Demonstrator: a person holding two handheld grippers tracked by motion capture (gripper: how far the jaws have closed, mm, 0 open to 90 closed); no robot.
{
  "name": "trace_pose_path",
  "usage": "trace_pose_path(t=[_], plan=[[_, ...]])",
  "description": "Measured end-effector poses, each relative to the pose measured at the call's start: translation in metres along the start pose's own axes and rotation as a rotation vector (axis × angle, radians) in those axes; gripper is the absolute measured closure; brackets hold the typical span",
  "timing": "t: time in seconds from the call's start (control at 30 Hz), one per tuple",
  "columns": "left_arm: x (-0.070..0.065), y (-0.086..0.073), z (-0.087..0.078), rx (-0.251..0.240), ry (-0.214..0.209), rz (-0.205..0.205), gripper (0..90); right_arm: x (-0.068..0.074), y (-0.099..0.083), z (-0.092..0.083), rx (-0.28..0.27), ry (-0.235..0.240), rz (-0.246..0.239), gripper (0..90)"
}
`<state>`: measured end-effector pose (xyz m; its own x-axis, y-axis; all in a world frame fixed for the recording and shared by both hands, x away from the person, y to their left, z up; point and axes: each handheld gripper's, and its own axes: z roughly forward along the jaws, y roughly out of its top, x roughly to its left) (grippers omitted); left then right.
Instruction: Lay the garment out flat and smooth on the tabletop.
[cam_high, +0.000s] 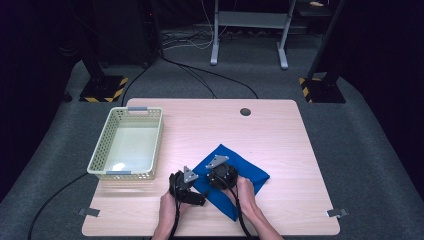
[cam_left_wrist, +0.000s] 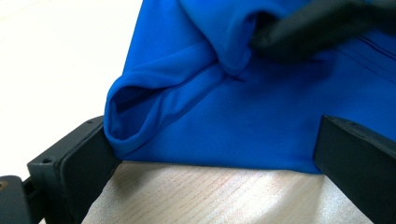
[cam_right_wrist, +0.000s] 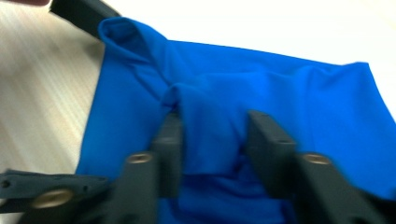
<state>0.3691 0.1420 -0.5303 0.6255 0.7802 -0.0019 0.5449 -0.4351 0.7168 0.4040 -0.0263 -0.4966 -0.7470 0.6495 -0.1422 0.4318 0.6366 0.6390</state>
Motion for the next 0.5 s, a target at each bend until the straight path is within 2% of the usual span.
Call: trace_pose_path(t=[0.07, 0.17, 0.5], plan=[[0.000, 0.000, 0.000, 0.000, 0.000, 0.000, 0.8, -0.006, -0.004, -0.002, -0.021, 0.009, 0.023, 77.2], [0.000, 0.000, 0.000, 0.000, -0.001, -0.001, 0.8, -0.012, -0.007, -0.010, -0.058, 0.015, 0.047, 85.3], [0.000, 0.000, 0.000, 0.000, -0.001, -0.001, 0.8, -0.037, -0.009, -0.032, -0.126, 0.019, 0.101, 88.0]])
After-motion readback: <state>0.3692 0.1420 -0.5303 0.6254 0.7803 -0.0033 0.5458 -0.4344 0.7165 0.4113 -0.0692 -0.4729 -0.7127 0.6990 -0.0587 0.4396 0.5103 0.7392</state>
